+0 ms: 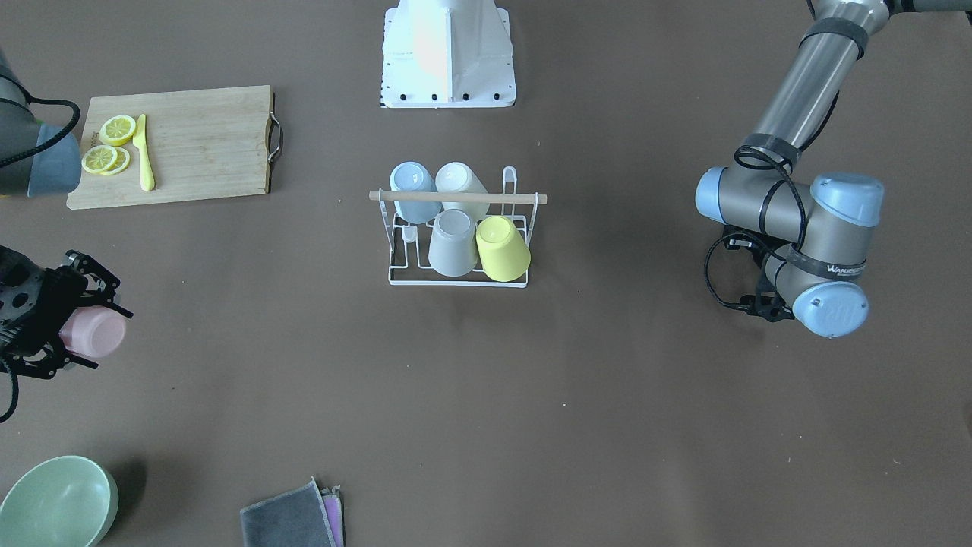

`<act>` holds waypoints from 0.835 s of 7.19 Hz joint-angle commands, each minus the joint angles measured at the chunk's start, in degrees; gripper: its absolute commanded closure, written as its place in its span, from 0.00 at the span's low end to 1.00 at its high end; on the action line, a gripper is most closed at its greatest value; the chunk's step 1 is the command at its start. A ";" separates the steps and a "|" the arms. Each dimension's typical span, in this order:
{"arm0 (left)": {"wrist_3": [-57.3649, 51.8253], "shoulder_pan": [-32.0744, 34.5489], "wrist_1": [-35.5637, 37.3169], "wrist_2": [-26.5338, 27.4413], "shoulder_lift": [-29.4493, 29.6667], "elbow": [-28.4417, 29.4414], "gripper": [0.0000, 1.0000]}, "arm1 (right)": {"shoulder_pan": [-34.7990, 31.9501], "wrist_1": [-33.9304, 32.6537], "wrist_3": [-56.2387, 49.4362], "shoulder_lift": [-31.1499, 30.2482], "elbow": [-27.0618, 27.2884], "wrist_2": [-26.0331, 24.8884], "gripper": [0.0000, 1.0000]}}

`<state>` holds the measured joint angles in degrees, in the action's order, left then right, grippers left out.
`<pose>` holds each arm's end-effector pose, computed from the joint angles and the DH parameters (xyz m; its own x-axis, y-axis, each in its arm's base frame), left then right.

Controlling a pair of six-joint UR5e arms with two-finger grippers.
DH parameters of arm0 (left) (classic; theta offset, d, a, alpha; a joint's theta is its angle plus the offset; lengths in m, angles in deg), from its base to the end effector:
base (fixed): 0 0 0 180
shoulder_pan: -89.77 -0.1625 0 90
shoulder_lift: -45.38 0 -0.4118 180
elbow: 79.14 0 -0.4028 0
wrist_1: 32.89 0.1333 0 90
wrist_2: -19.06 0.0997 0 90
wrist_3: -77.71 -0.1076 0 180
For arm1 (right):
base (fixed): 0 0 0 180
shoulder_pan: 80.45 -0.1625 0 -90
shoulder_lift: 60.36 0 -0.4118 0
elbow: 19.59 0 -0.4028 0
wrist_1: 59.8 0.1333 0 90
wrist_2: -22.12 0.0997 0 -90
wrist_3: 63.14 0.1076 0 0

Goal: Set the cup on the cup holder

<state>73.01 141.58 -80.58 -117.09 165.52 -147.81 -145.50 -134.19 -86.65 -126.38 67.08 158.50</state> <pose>0.3561 -0.5428 0.5741 0.7457 0.1688 -0.6446 -0.5786 0.6437 -0.5008 -0.2318 -0.6296 0.3976 0.2723 -0.9145 0.2993 0.4894 0.3995 0.7752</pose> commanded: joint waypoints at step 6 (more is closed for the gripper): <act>-9.28 8.38 7.09 7.37 0.35 -12.87 1.00 | -3.50 11.67 -1.75 0.91 -1.33 10.29 1.00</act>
<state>64.00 148.05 -73.47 -112.35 165.73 -157.25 -147.62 -127.96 -91.30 -124.89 65.77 165.61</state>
